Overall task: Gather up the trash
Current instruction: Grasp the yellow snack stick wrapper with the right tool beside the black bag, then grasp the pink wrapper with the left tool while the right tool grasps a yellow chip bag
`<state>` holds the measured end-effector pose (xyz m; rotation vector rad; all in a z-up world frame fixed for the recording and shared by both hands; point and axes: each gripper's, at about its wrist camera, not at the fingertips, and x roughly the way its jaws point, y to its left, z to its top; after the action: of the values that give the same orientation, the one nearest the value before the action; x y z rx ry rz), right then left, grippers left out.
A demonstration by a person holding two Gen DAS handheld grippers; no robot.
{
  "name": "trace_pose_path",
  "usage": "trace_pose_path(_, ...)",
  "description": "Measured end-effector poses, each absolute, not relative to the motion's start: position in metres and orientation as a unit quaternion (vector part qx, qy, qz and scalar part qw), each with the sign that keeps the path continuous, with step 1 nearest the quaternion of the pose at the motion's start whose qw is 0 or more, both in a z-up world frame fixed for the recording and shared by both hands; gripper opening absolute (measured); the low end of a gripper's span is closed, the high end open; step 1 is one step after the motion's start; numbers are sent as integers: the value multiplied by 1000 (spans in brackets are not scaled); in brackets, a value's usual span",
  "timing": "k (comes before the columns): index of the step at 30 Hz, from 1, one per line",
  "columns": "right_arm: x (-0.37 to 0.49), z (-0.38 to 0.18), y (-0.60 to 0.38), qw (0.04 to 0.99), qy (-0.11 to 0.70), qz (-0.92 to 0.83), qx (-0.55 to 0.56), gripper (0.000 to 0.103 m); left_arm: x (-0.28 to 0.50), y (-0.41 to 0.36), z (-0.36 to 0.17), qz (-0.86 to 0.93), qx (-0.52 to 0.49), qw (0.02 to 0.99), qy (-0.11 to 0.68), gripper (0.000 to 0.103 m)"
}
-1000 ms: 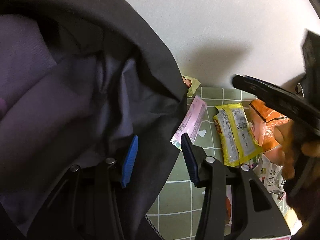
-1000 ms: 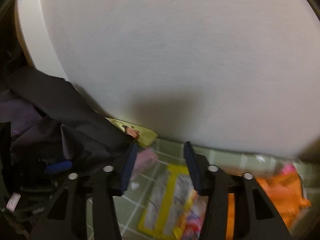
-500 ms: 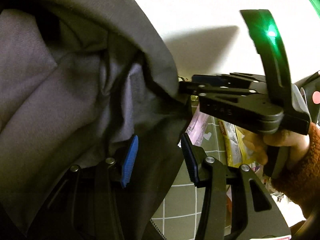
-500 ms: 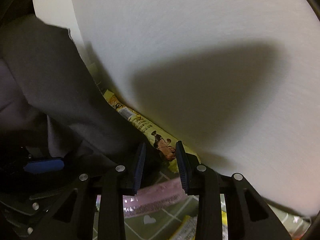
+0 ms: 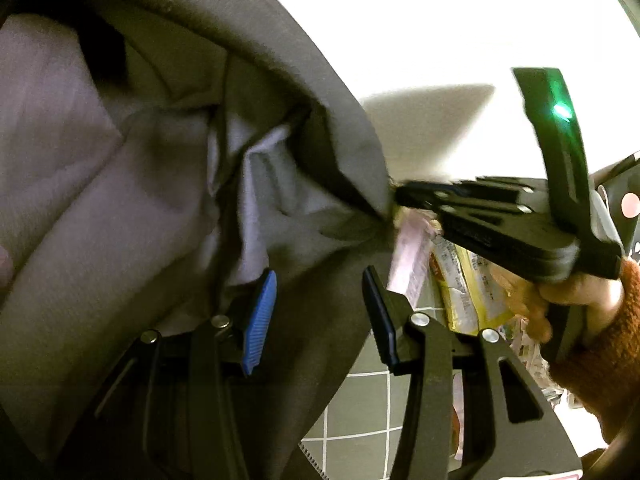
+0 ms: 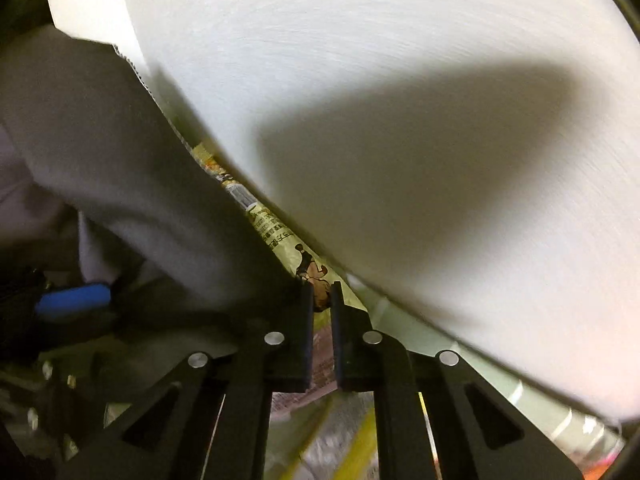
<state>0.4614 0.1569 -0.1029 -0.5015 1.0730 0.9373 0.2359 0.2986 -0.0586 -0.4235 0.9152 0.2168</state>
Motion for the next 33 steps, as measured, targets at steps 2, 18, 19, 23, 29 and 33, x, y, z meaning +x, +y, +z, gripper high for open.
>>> trace_pose_path(2, 461, -92, 136, 734, 488, 419, -218, 8, 237, 301, -60, 101, -203, 871, 435, 42)
trace_pose_path(18, 432, 7, -36, 837, 455, 279, -115, 7, 262, 251, -51, -29, -125, 885, 448, 42)
trace_pose_path(19, 428, 9, -51, 842, 456, 267, -110, 7, 266, 248, -58, -31, -114, 884, 452, 42)
trace_pose_path(23, 395, 15, -85, 854, 458, 229, -88, 7, 275, 242, -80, -19, -94, 874, 476, 42)
trace_pose_path(29, 349, 1, -99, 865, 461, 190, -58, 7, 283, 246, -95, -4, -101, 863, 496, 42)
trace_pose_path(33, 331, -2, -106, 859, 472, 192, -51, 7, 286, 233, -99, -1, -102, 856, 507, 31)
